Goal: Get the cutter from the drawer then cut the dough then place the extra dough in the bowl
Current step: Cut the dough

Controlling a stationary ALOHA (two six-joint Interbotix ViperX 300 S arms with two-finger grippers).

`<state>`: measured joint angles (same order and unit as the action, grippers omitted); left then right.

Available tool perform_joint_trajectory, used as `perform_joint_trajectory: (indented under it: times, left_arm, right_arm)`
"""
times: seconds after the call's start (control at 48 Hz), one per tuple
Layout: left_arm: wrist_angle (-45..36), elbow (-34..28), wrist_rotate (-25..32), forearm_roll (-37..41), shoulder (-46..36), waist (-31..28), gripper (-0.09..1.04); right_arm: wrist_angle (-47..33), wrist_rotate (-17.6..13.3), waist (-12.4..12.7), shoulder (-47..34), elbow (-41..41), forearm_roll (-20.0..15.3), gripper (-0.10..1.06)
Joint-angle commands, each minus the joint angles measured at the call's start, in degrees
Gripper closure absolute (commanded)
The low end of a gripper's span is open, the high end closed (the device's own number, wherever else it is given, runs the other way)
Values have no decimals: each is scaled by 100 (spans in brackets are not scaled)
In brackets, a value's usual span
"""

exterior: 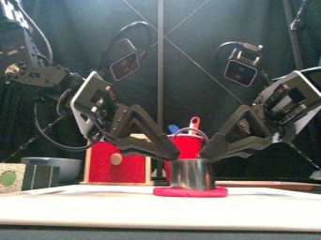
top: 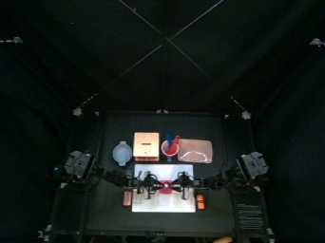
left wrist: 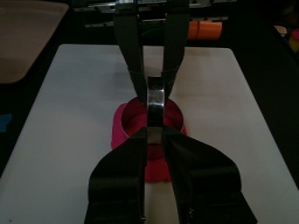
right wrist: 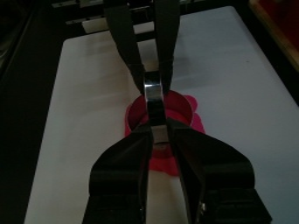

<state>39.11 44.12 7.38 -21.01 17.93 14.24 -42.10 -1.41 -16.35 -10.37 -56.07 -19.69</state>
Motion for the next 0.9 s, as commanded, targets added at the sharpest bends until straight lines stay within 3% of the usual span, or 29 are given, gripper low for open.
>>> perform_joint_trajectory:
  times: [0.021, 0.562, 0.896]
  left_arm:
    - [-79, -26, -18, 0, -53, 9, 40]
    - [-352, -70, -26, 0, -53, -35, 40]
    - [-747, -185, -18, 9, -53, -9, 40]
  right_arm:
    - [70, -26, 9, -26, 44, -9, 40]
    - [712, -35, -26, -97, -123, -246, 41]
    - [1090, 18, -44, -88, -53, -211, 41]
